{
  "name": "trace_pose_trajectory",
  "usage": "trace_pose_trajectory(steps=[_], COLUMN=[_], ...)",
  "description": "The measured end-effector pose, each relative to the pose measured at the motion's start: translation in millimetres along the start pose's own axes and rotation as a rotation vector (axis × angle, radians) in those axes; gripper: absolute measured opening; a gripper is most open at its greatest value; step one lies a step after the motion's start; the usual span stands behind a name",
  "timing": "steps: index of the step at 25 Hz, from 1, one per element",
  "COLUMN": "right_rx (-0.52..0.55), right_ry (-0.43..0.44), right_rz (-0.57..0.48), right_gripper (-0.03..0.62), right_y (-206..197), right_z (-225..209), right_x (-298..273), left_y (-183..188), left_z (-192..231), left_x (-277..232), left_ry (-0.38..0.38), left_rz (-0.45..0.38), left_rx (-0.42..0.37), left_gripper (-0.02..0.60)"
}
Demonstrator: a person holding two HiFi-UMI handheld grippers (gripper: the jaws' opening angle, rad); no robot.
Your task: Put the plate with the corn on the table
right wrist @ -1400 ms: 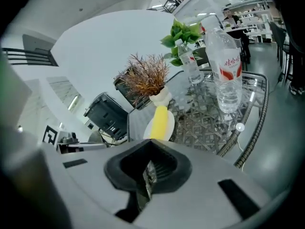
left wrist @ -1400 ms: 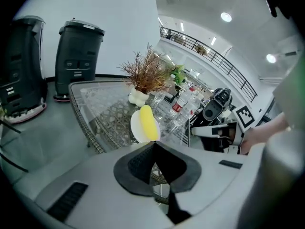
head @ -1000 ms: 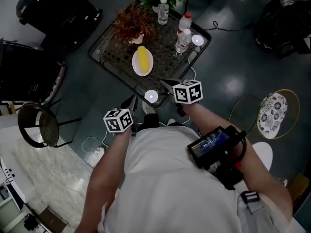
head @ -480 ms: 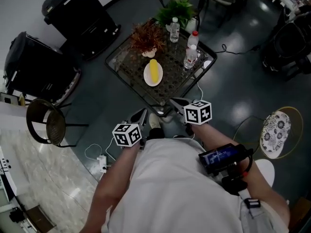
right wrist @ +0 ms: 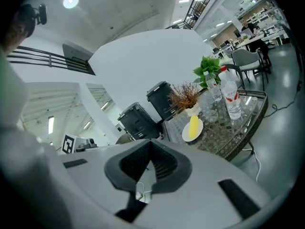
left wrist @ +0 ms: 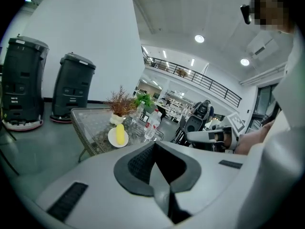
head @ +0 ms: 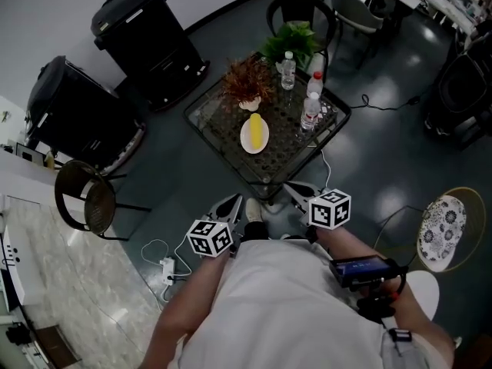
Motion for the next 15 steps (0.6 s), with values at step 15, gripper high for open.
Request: trace_pose_trajectory(steps=[15], right_rx=[-0.013], right_ry=[0.024], right_rz=[-0.027], right_gripper=[0.008], right_y=[-20.6], right_z=[11.3], right_x=[10.8], left_y=[-23.3], left_z=[-17.8], left_x=[12.6], left_ry=[0.022], left_rz=[-0.016], left_rx=[-0.002], left_gripper=[0.006])
Point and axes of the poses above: the fingertips, and each gripper's own axes: x backward along the fingers, z to its left, y out of its top, the point moved 6 cm from there along x, backward along the fingers, and after that the axes turned 12 degrees about z, right-handed, at the moved point
